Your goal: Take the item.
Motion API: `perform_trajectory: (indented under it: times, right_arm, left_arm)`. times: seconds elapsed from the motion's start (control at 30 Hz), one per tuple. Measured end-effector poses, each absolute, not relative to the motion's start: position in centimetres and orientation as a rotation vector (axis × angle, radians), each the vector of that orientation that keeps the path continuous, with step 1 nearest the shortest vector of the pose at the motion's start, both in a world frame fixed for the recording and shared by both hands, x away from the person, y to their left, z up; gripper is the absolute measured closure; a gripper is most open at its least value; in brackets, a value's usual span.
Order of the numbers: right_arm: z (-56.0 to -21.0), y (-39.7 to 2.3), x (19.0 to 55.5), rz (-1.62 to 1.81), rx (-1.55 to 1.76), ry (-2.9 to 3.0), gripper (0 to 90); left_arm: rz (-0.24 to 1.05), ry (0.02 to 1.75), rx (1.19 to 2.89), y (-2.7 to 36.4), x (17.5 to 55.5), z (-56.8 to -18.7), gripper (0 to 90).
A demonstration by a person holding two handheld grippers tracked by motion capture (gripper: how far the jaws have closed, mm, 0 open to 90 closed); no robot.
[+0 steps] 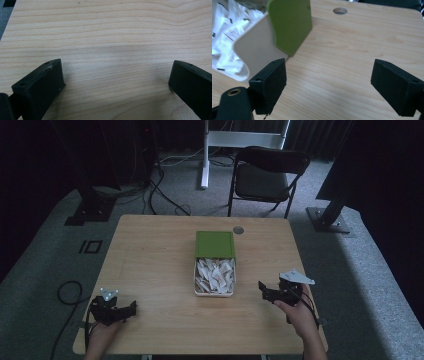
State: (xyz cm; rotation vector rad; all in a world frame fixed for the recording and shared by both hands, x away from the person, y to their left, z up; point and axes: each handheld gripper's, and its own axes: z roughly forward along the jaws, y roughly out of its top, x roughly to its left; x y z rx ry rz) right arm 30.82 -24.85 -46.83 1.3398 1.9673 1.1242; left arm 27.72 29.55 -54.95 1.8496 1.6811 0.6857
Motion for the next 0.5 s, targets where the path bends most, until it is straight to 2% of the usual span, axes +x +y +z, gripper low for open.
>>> perform_trajectory:
  times: [0.5]
  right_arm:
    - [-45.5,-22.1,31.5,1.180,1.268,2.008,13.2]
  left_arm:
    - [0.685,1.681,1.850,29.6,27.7,-54.9,0.7]
